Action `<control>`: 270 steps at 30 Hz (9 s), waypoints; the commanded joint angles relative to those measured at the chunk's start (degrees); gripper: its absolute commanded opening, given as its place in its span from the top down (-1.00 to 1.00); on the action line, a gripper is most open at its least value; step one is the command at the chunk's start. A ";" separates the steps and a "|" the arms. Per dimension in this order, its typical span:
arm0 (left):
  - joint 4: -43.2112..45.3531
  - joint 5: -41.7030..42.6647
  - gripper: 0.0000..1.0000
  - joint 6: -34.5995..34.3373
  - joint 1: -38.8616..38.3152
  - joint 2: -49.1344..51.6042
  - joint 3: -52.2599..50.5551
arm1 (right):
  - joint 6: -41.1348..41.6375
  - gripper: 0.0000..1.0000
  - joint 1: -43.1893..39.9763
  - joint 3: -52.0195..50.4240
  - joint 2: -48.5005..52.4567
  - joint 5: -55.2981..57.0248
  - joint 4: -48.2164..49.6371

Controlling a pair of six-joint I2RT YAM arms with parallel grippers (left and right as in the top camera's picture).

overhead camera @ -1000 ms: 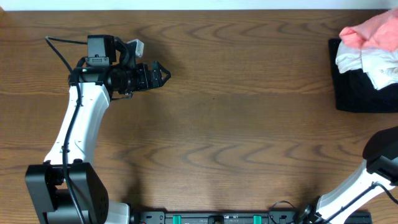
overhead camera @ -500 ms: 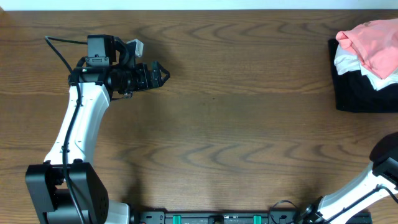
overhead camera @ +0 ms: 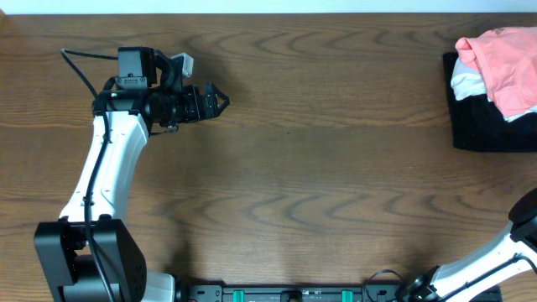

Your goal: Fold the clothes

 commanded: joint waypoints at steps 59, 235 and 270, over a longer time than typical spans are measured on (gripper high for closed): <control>-1.55 -5.01 -0.96 0.81 0.59 -20.85 0.79 | -20.98 -0.98 33.29 1.33 -20.63 -5.75 4.02; 32.61 -25.81 -0.96 4.46 0.70 -93.15 -73.09 | -15.65 -0.99 40.33 -126.84 -118.40 17.81 71.54; 32.59 -25.81 -0.96 4.46 0.70 -93.15 -73.09 | -15.65 -0.98 40.33 -126.81 -118.38 17.81 71.41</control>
